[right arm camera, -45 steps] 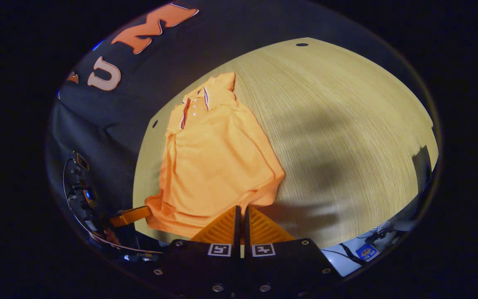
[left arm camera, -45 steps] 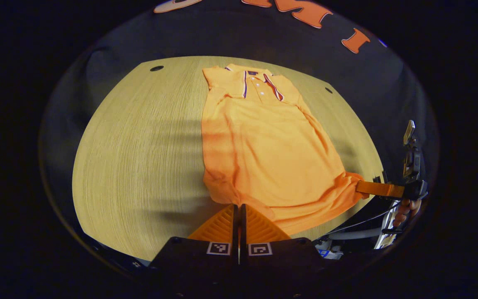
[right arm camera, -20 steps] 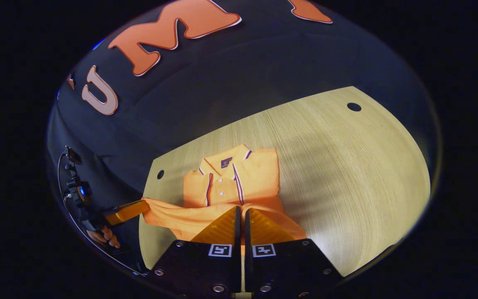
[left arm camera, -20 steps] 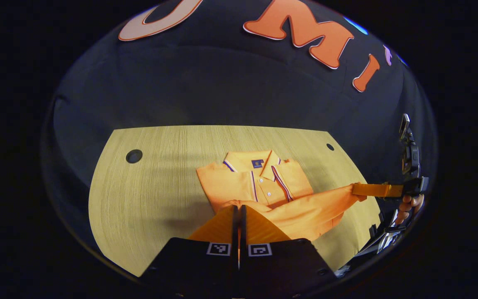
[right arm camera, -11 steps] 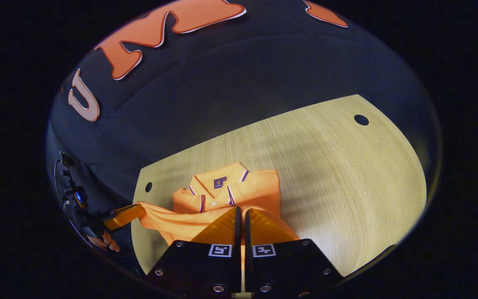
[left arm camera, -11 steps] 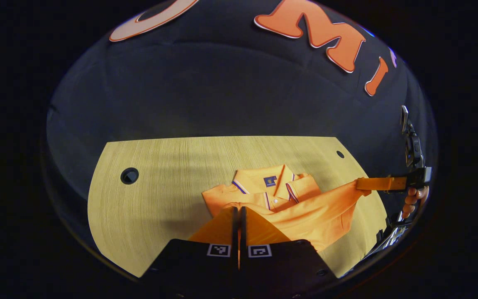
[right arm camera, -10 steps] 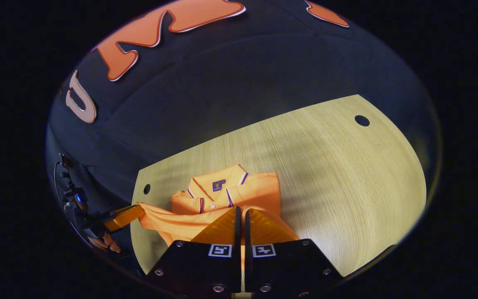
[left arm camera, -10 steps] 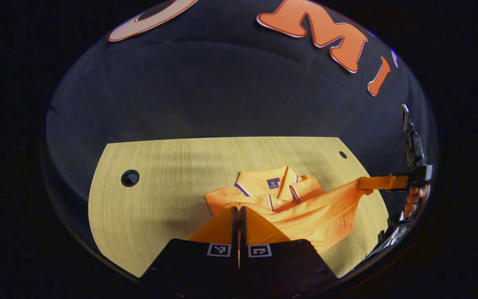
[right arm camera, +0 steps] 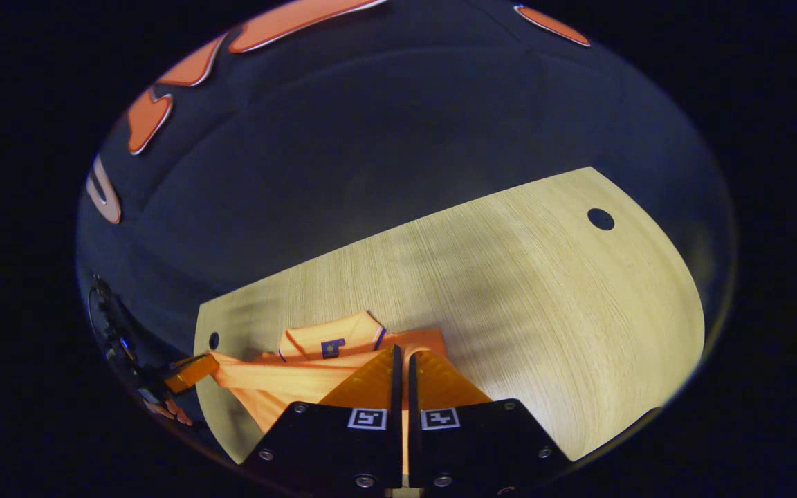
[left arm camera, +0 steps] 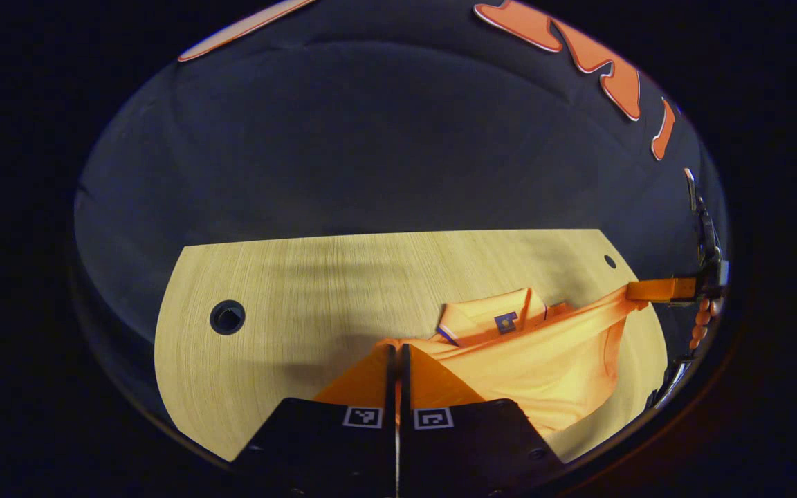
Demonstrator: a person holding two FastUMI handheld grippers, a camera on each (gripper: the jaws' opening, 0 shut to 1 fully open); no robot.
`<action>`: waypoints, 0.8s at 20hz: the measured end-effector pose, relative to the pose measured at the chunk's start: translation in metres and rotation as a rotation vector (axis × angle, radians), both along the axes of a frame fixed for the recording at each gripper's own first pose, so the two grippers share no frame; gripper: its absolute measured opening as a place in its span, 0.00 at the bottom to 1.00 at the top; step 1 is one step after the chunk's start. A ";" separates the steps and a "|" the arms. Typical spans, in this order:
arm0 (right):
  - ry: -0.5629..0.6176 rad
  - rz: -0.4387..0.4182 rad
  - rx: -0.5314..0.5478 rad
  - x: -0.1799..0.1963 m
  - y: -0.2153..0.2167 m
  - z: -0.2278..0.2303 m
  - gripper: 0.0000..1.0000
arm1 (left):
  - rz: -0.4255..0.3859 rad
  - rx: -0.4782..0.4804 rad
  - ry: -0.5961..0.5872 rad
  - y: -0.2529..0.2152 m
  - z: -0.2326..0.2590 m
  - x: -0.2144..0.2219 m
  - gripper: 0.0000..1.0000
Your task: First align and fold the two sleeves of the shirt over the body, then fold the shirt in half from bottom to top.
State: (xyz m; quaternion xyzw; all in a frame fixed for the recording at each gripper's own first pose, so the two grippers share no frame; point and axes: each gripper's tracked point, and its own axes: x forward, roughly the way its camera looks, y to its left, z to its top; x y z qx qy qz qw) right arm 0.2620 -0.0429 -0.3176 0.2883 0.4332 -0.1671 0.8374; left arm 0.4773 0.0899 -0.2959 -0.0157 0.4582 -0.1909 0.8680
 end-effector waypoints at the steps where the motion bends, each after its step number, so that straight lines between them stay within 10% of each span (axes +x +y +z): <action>1: 0.007 -0.018 0.021 -0.003 -0.004 0.005 0.05 | 0.005 0.019 0.000 0.000 -0.003 0.004 0.04; 3: 0.000 -0.037 0.000 -0.003 -0.017 0.007 0.22 | 0.033 0.046 -0.036 0.007 -0.001 0.010 0.16; 8: -0.057 0.021 -0.115 -0.013 -0.027 0.023 0.59 | 0.061 0.007 -0.098 0.008 0.038 0.006 1.00; 13: -0.194 0.060 -0.188 -0.037 -0.016 0.081 0.51 | 0.060 0.002 -0.196 0.003 0.094 -0.031 0.99; 16: -0.270 0.082 -0.203 -0.056 -0.004 0.114 0.82 | 0.060 -0.009 -0.227 -0.010 0.127 -0.063 0.99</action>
